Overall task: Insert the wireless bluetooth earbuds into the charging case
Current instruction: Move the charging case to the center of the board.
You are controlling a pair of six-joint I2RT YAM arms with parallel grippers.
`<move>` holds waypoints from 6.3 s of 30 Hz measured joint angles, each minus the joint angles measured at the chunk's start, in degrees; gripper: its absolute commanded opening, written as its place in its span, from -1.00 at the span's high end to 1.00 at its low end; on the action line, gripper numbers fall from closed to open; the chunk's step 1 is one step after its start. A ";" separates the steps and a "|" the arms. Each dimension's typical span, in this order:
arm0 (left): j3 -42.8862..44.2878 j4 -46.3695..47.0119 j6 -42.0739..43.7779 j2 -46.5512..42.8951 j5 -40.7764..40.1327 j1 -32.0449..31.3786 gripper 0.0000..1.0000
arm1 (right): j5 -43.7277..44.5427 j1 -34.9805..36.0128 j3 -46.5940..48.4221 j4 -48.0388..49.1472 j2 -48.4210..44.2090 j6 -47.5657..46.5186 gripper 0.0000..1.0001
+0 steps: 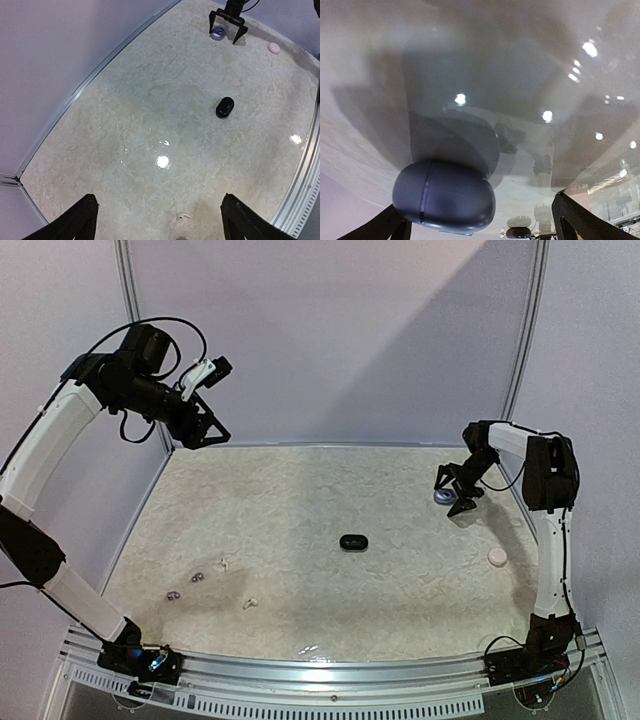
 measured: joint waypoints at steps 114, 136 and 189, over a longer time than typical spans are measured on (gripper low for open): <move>10.60 -3.26 3.19 1.14 2.49 3.28 -0.72 | 21.03 4.20 -2.60 -9.09 -5.51 -24.09 -0.52; 13.20 -4.50 4.28 0.42 3.45 5.42 -0.71 | 18.14 4.57 -3.10 -11.85 -3.43 -17.86 -0.63; 13.49 -5.46 4.22 0.35 3.39 8.46 -0.71 | 14.47 1.60 -29.33 16.11 -18.53 16.92 -0.76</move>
